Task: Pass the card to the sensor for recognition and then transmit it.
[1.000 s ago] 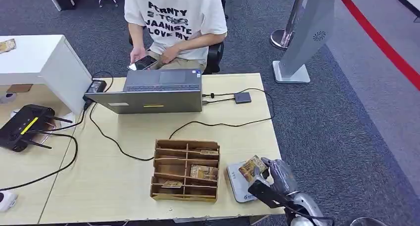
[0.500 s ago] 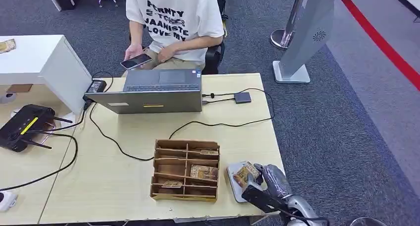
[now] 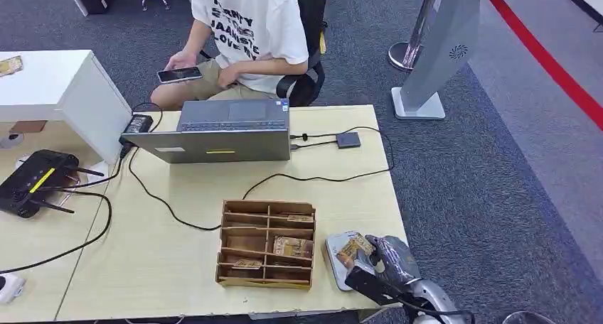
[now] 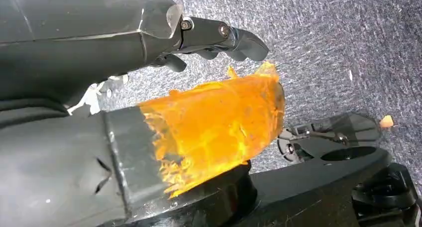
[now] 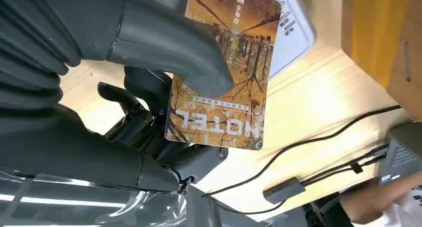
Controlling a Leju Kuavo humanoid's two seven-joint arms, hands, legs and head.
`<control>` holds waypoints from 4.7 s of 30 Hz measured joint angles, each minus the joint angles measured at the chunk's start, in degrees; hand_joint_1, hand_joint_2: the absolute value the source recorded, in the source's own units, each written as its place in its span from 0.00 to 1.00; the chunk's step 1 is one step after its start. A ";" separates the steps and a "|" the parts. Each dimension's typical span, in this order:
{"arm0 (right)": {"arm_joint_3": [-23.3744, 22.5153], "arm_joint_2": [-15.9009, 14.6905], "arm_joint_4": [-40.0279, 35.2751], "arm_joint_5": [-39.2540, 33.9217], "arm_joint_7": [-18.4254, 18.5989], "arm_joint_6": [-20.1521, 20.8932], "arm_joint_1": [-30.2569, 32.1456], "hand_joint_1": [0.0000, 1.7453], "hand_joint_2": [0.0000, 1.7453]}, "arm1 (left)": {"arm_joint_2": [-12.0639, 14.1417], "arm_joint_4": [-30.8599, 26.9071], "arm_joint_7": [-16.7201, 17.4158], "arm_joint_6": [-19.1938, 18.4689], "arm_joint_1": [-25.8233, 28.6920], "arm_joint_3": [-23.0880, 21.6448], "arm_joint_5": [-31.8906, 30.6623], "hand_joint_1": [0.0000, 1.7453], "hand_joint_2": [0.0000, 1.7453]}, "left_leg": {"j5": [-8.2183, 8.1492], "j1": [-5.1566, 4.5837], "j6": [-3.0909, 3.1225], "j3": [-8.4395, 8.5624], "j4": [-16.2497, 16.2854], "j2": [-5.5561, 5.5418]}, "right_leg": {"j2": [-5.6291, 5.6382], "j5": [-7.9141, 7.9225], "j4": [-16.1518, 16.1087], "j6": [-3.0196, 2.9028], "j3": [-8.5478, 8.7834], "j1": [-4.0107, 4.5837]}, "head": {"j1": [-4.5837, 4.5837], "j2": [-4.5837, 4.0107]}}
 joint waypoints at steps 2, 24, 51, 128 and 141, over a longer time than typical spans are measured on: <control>0.09 -0.17 0.02 0.31 0.28 -0.11 -0.03 1.00 1.00 | -0.02 0.00 0.09 0.00 -0.01 0.00 0.00 0.00 0.00 | 0.00 0.00 0.00 0.00 0.00 0.00 | 0.00 0.00 0.00 0.00 0.00 0.00 | 0.00 0.00; 0.79 -0.61 0.11 2.56 1.70 -0.94 -0.04 1.00 1.00 | -0.02 0.00 0.11 -0.13 -0.04 -0.02 0.09 0.00 0.00 | 0.00 0.00 0.00 0.01 0.00 0.00 | 0.00 0.00 0.00 0.00 0.01 0.00 | 0.00 0.00; 3.63 -0.61 2.86 4.37 3.06 -0.96 -1.39 1.00 1.00 | -0.02 0.00 0.26 -0.15 -0.19 -0.07 0.15 0.00 0.00 | 0.00 0.00 0.00 0.05 0.00 0.01 | 0.01 0.00 0.00 0.00 0.03 0.00 | 0.00 0.00; 5.70 13.25 -14.78 12.00 -15.48 -23.82 -17.71 1.00 1.00 | -0.52 0.00 2.54 -4.11 -3.29 -5.92 -4.52 0.00 0.00 | 0.03 0.05 -0.06 0.09 -0.01 0.05 | 0.05 -0.04 0.10 -0.11 0.08 0.00 | 0.00 0.00; 7.76 14.40 4.11 28.00 -5.99 -25.00 -35.19 1.00 1.00 | -0.94 0.00 3.10 -6.71 -4.93 -10.12 -7.39 0.00 0.00 | 0.09 0.05 -0.03 0.10 0.00 0.00 | 0.02 0.05 0.10 -0.07 0.08 0.01 | 0.02 0.00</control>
